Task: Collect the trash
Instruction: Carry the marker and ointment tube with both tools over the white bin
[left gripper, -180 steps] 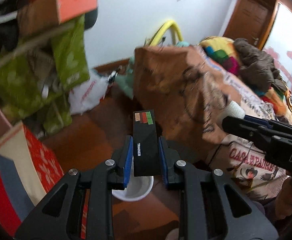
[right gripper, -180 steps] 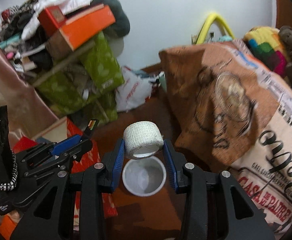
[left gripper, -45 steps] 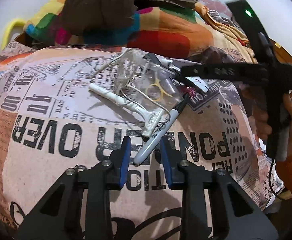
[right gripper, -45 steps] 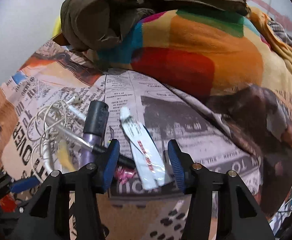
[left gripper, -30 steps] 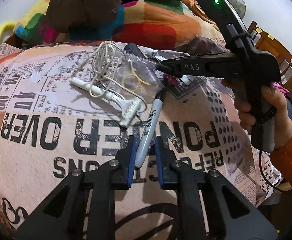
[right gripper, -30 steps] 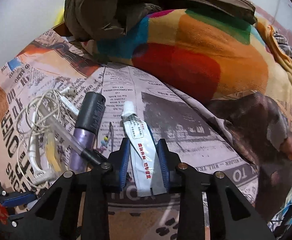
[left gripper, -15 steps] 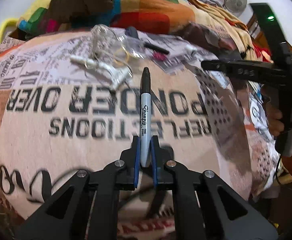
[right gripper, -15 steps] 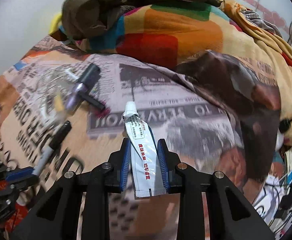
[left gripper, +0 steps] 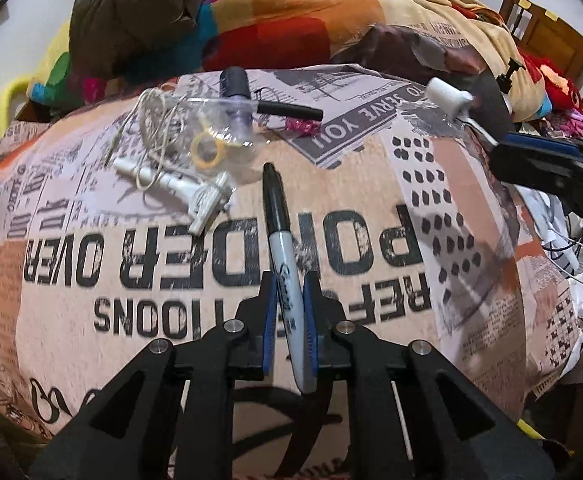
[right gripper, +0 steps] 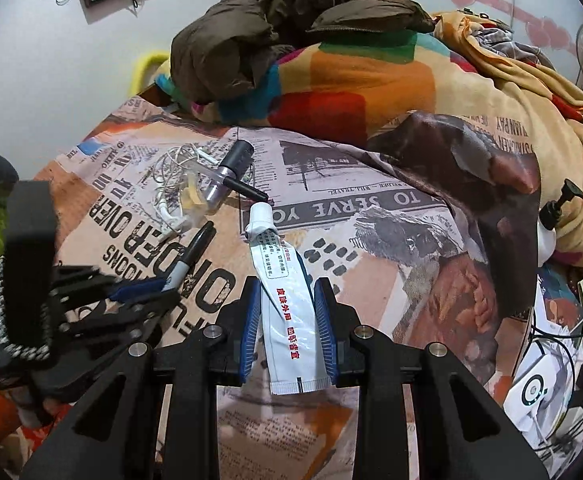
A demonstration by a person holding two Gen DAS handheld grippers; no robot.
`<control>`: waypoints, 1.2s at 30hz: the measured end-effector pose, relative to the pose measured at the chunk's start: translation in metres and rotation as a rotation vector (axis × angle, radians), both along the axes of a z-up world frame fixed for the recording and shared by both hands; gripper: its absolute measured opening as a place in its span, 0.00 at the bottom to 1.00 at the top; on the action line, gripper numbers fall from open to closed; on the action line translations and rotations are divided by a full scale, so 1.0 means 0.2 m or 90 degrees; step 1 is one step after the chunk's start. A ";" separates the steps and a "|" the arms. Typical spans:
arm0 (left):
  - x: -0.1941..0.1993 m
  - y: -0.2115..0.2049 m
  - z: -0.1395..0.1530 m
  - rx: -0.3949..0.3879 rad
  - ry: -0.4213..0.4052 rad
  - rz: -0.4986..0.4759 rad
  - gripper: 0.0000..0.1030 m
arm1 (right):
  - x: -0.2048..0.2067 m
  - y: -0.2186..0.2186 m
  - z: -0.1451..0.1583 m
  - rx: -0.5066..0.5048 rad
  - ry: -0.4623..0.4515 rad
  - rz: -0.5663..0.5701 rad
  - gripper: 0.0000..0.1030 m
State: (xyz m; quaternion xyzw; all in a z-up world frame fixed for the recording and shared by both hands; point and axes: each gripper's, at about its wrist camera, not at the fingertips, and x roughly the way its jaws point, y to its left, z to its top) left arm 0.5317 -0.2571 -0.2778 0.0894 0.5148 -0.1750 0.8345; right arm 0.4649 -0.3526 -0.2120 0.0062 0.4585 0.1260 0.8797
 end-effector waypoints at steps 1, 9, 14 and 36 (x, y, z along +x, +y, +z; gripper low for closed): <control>0.00 -0.01 0.00 0.004 -0.004 0.000 0.12 | -0.01 0.00 0.00 0.000 0.000 -0.001 0.24; -0.07 -0.01 0.05 -0.012 -0.004 0.009 0.09 | -0.09 0.00 0.07 0.006 -0.008 -0.012 0.24; -0.18 0.06 0.20 -0.035 -0.030 0.012 0.09 | -0.13 0.04 0.17 0.011 -0.023 -0.013 0.24; -0.83 0.81 0.96 -0.122 -0.220 0.121 0.09 | -0.44 0.63 0.66 0.056 -0.125 0.075 0.24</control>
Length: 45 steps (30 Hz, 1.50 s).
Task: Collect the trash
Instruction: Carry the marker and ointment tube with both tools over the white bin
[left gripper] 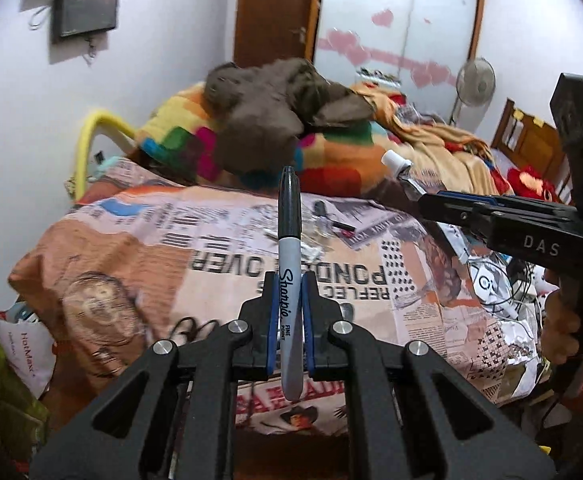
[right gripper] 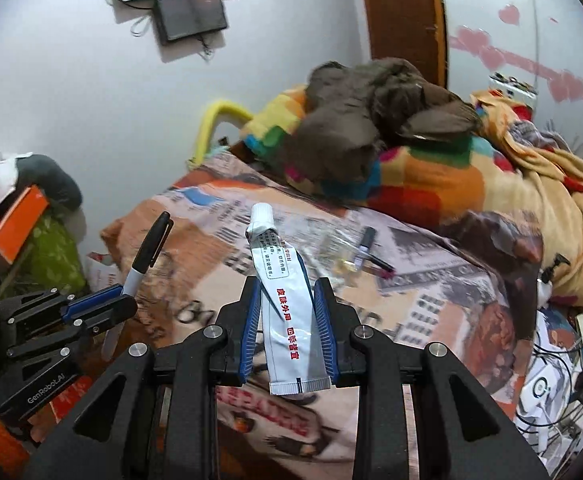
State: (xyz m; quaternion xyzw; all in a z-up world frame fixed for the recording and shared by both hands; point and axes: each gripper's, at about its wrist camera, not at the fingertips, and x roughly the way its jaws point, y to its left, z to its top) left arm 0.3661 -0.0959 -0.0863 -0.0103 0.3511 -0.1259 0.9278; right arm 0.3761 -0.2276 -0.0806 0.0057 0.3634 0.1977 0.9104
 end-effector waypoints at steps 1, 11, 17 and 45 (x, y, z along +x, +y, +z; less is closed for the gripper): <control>-0.04 0.06 0.02 -0.001 -0.008 0.011 0.09 | -0.01 0.04 0.01 0.003 -0.003 0.008 0.24; -0.32 0.56 0.08 -0.025 -0.045 0.114 0.09 | -0.13 0.47 0.06 0.018 -0.012 0.094 0.24; -0.50 0.88 0.03 -0.036 -0.042 0.190 0.09 | -0.20 0.73 0.04 0.020 -0.004 0.148 0.24; -1.15 1.66 -0.77 -0.116 0.156 0.431 0.09 | -0.57 1.69 -0.61 -0.073 0.190 0.387 0.24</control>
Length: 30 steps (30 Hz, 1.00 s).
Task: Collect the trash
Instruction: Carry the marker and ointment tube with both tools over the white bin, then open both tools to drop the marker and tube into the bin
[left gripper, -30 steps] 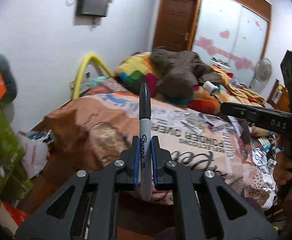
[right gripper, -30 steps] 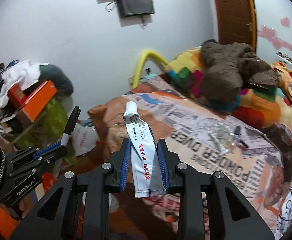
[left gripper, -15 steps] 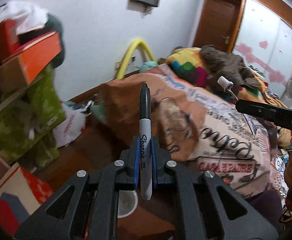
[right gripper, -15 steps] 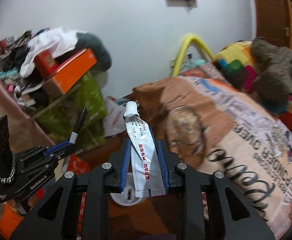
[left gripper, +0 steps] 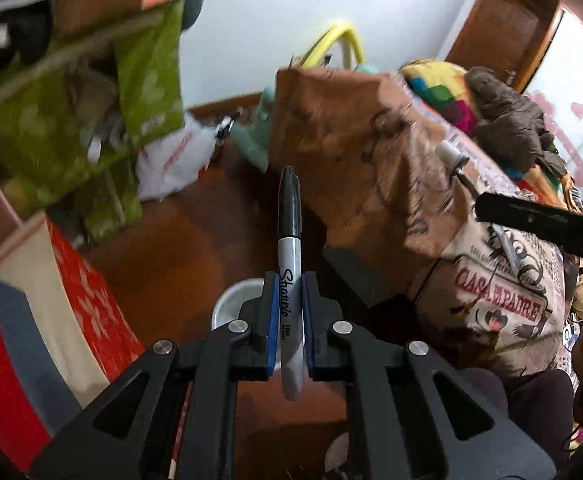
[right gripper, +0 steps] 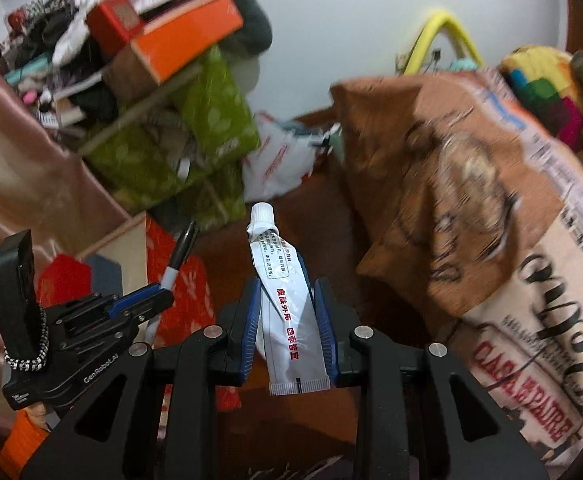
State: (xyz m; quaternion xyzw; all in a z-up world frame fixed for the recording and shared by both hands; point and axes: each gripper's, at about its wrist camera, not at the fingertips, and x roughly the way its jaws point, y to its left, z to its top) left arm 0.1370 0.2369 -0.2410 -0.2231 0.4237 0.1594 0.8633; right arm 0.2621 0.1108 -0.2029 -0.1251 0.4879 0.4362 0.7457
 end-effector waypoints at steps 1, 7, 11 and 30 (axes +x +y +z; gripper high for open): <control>-0.01 0.01 -0.04 -0.009 0.008 0.004 0.09 | -0.01 0.02 -0.05 -0.011 0.008 0.003 0.24; -0.01 0.07 -0.28 -0.073 0.045 0.027 0.09 | -0.02 0.14 -0.29 -0.069 0.058 0.017 0.24; -0.01 0.10 -0.39 -0.094 0.068 0.039 0.09 | -0.01 0.23 -0.39 -0.092 0.073 0.027 0.24; 0.22 0.14 -0.48 -0.103 0.091 0.036 0.10 | 0.10 0.26 -0.41 -0.117 0.054 0.009 0.45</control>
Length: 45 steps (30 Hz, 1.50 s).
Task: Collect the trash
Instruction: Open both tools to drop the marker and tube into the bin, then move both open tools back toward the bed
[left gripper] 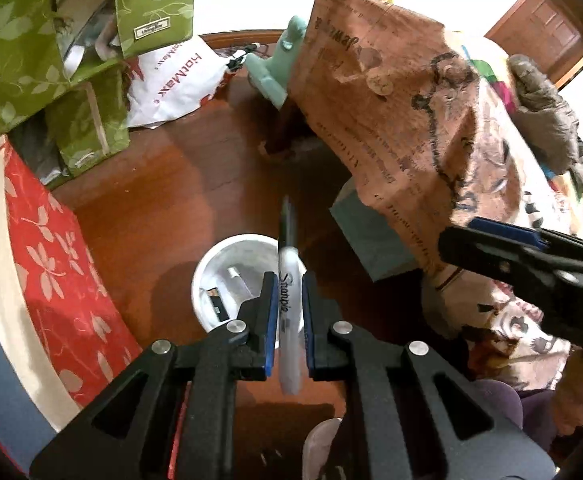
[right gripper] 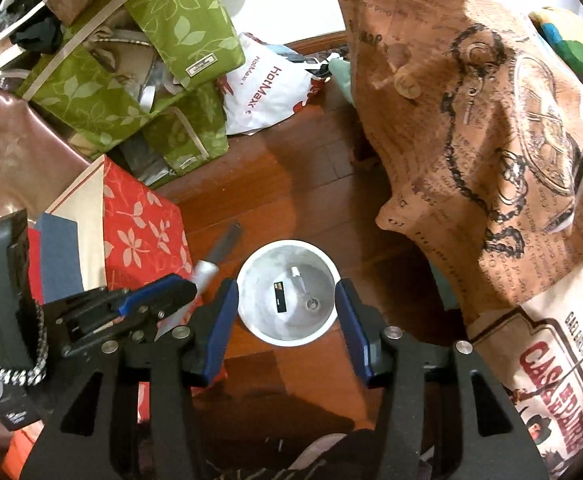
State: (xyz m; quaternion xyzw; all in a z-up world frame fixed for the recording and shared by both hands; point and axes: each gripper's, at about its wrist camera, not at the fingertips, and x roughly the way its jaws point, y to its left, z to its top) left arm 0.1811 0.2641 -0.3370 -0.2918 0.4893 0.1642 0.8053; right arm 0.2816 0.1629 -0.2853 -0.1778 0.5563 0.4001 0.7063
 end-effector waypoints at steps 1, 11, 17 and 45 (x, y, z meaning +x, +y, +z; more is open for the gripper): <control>0.00 0.01 0.00 0.002 0.005 0.005 0.15 | 0.00 -0.01 0.01 0.002 -0.001 -0.001 0.45; -0.04 -0.04 0.11 0.026 0.002 -0.004 0.26 | -0.02 -0.12 0.11 0.016 -0.029 0.002 0.45; -0.07 -0.15 0.32 0.077 -0.028 -0.027 0.26 | -0.03 -0.22 0.23 0.041 -0.055 -0.003 0.45; 0.24 -0.98 1.14 0.254 -0.194 -0.207 0.49 | 0.05 -1.12 0.90 0.165 -0.261 -0.140 0.46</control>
